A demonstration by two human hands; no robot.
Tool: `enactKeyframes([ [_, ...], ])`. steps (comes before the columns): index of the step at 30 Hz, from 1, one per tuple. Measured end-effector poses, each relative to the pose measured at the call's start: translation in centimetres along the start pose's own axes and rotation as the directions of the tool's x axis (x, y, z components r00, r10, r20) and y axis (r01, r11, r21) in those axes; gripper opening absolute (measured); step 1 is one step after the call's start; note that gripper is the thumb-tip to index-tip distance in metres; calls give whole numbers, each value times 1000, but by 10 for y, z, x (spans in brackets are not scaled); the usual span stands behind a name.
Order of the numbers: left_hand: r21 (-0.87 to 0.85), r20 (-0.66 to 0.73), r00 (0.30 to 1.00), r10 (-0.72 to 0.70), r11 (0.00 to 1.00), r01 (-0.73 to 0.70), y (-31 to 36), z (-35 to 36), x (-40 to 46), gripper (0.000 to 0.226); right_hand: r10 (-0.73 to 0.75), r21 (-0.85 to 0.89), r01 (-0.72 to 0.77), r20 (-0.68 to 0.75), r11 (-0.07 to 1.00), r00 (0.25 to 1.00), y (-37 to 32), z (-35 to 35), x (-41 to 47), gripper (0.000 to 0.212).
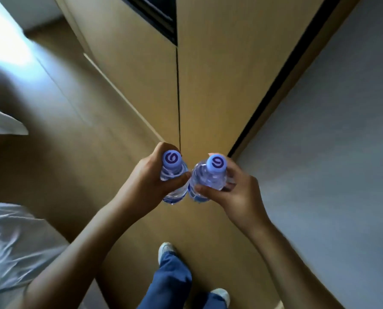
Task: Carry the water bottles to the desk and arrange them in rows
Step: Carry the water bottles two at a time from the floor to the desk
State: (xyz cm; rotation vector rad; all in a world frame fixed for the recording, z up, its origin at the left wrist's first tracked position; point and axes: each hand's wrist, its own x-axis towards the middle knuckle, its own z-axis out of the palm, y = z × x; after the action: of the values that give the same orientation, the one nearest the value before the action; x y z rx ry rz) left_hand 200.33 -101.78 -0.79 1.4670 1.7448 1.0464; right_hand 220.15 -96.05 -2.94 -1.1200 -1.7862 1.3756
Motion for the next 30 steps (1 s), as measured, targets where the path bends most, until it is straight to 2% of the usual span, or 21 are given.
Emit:
enactKeyframes([
  [7, 1, -324, 941, -103, 994, 109, -33, -138, 6, 34, -78, -78, 94, 185, 993, 980, -75, 111, 97, 55],
  [12, 40, -466, 879, -106, 989, 140, -64, -219, 24, 33, -126, -86, 157, 294, 984, 948, -110, 188, 172, 49],
  [19, 74, -556, 817, -152, 970, 230, -133, -324, 101, 32, -171, -78, 232, 463, 970, 870, -144, 294, 315, 53],
  [25, 77, -631, 756, -174, 956, 285, -180, -432, 203, 31, -219, -42, 292, 562, 956, 798, -189, 386, 468, 66],
  [30, 42, -693, 692, -203, 947, 319, -219, -518, 270, 31, -274, -18, 363, 622, 932, 734, -229, 458, 571, 53],
])
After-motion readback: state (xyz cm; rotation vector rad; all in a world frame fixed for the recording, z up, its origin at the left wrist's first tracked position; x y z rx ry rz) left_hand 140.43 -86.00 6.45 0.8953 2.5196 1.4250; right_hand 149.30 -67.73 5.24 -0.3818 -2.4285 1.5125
